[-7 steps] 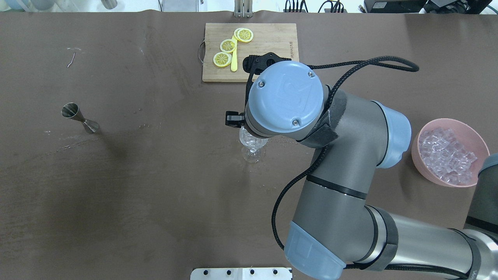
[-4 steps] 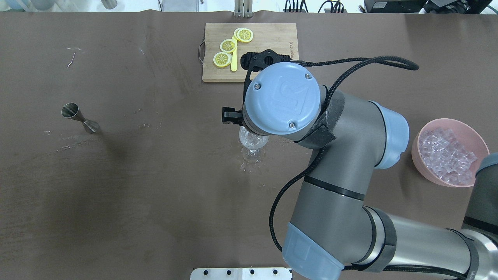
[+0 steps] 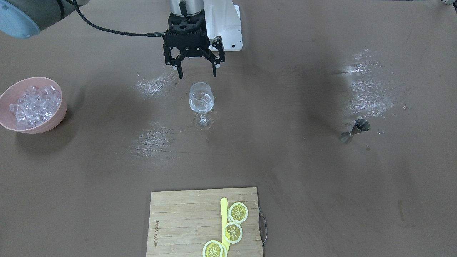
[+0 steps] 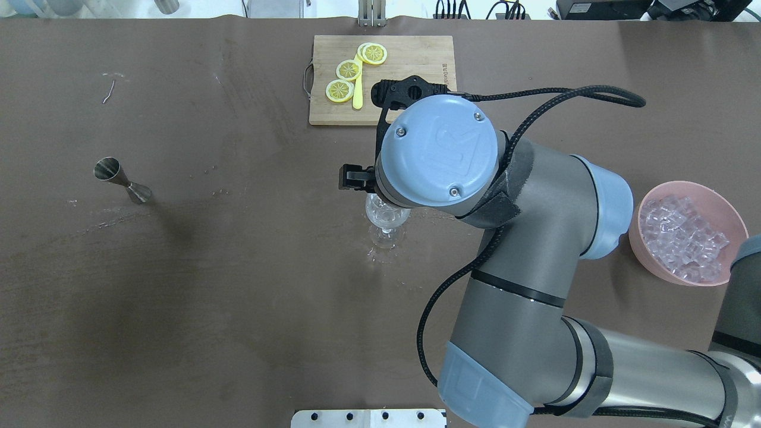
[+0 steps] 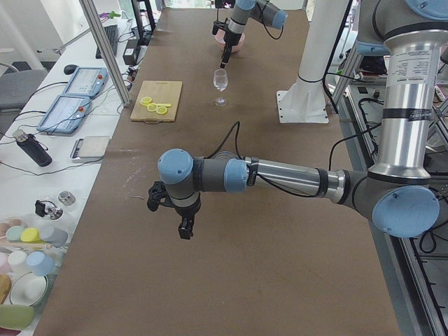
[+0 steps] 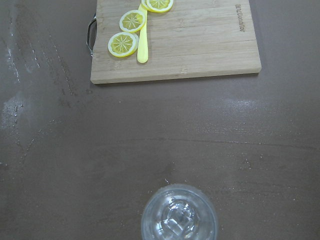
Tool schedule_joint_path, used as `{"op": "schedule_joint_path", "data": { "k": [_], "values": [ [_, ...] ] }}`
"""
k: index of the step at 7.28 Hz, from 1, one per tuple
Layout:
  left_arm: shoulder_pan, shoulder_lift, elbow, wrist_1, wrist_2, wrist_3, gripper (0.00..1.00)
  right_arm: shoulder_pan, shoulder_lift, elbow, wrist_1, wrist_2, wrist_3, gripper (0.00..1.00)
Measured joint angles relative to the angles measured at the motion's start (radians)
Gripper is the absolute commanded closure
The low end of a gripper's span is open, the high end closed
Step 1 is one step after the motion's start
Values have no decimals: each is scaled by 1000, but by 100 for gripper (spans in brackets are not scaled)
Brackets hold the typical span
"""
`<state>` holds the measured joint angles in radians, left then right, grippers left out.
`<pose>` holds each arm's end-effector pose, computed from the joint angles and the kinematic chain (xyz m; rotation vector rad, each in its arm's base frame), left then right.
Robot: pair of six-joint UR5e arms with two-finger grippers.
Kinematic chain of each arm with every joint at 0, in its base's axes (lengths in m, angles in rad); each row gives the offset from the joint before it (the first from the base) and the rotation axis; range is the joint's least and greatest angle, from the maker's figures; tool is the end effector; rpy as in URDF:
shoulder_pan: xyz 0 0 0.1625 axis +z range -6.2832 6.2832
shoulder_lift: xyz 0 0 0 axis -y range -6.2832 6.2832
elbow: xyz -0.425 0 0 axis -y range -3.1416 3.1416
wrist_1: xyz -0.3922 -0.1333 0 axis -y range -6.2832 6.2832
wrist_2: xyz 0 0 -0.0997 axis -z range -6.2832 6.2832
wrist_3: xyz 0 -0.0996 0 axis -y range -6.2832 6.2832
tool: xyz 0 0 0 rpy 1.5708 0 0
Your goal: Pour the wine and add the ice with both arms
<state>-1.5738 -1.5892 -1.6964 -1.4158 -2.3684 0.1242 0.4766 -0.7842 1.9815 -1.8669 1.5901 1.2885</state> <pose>-0.0635 -0.4947 0.6018 0.0403 0.7971 0.1103 -0.4586 -0.3846 0.0811 0.3175 -0.8449 0.1723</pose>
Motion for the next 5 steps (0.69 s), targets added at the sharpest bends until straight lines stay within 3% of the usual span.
{"op": "schedule_joint_path", "data": {
  "k": [2,5],
  "values": [
    [0,0,-1,0,0,0,2,53,-82,78,-4,65,-50,0],
    [0,0,-2,0,0,1,2,236,-268,142,2,211,-307,0]
  ]
}}
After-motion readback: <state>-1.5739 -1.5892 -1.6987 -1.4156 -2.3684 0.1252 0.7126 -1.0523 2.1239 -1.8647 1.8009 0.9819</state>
